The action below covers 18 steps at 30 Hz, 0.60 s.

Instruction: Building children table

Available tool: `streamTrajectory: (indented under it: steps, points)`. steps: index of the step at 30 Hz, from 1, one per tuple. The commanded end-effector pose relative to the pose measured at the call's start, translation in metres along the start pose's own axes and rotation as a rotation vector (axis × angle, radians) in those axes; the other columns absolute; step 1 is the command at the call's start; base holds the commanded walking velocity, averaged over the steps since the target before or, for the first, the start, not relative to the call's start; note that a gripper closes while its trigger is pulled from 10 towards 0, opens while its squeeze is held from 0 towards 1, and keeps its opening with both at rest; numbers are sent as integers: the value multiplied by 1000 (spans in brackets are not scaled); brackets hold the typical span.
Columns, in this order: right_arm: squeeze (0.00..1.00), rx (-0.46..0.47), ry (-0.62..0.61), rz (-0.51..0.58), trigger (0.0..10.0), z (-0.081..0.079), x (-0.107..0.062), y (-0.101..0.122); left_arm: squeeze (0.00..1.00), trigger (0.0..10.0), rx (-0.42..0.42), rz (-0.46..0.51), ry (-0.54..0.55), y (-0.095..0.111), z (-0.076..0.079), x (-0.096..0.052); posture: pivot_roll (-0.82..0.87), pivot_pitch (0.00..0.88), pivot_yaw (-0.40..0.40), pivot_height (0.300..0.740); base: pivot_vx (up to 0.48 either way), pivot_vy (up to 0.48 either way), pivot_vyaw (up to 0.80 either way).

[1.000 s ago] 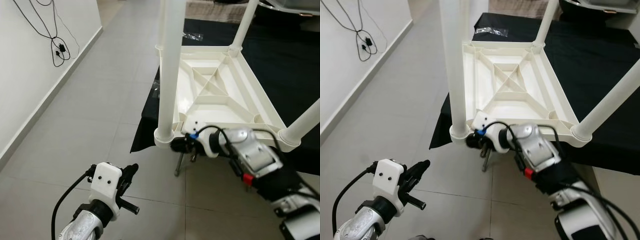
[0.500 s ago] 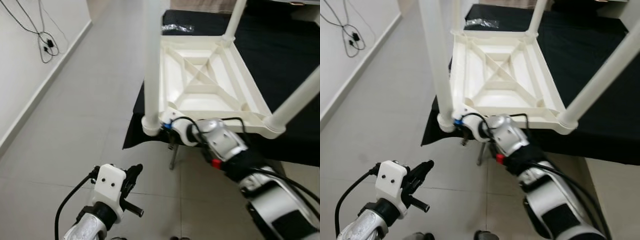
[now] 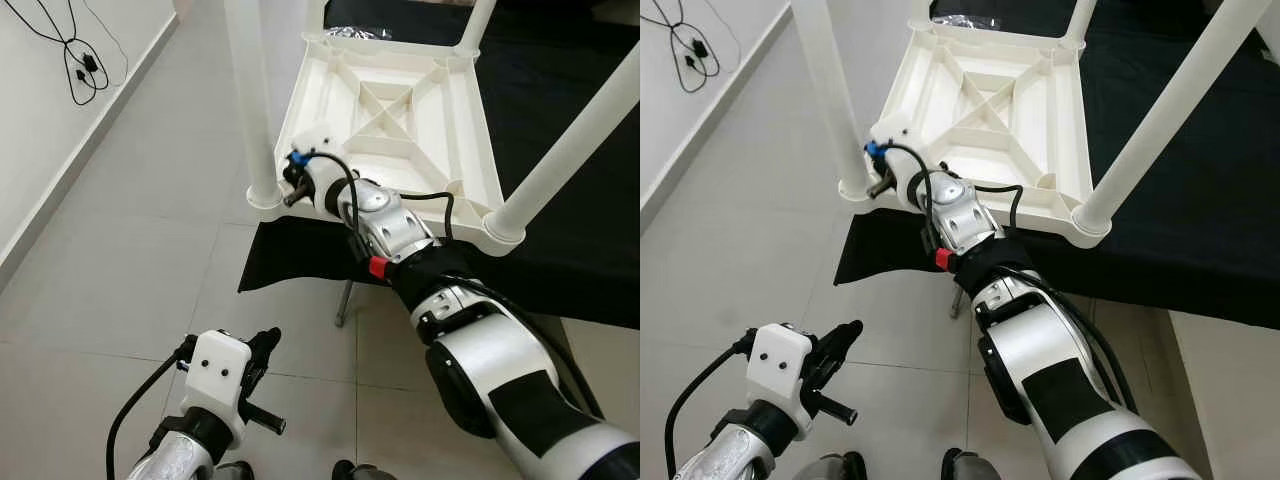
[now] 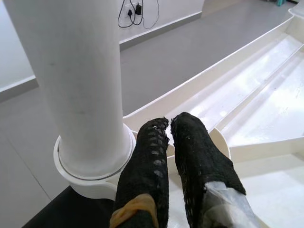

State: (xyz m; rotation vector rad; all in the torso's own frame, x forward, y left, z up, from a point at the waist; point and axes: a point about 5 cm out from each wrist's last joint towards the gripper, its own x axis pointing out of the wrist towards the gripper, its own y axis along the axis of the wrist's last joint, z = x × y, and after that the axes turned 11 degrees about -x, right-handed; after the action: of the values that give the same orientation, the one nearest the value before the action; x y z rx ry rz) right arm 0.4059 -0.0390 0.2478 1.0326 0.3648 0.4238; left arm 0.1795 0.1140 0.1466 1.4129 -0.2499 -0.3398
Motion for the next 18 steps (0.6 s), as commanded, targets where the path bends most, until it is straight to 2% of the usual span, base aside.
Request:
streamTrajectory:
  steps: [1,4,7,8,10,11,12,14,15,16,17,18]
  points:
    - [0,29,19,18,10000,-4,0,-6,0,10000,-6,-19,4,-3,2,-2,111,217,-67,740,0,0,0]
    - [0,44,54,67,10000,-3,-5,-9,0,10000,-6,-18,6,-3,1,-1,105,213,-65,740,0,0,0]
    - [0,88,55,175,10000,11,-21,-16,0,10000,26,8,16,1,-5,5,83,200,-60,740,0,0,0]
    - [0,88,55,175,10000,11,-21,-16,0,10000,26,8,16,1,-5,5,83,200,-60,740,0,0,0]
    - [0,113,73,247,10000,17,-37,-21,0,10000,57,50,52,7,-14,13,61,183,-57,740,0,0,0]
    - [0,113,73,247,10000,17,-37,-21,0,10000,57,50,52,7,-14,13,61,183,-57,740,0,0,0]
    - [1000,134,71,277,10000,20,-48,-24,0,10000,62,75,74,11,-19,19,48,169,-57,740,0,0,0]
    - [1000,174,60,313,10000,23,-68,-29,0,10000,64,112,99,17,-26,28,36,160,-56,740,0,0,0]
    - [1000,174,60,313,10000,23,-68,-29,0,10000,64,112,99,17,-26,28,36,160,-56,740,0,0,0]
    - [1000,221,42,322,10000,24,-80,-34,0,10000,74,132,107,21,-29,33,23,147,-54,740,0,0,0]
    - [1000,221,42,322,10000,24,-80,-34,0,10000,74,132,107,21,-29,33,23,147,-54,740,0,0,0]
    - [1000,265,13,323,10000,22,-93,-44,0,10000,85,146,109,24,-32,39,4,135,-44,740,0,0,0]
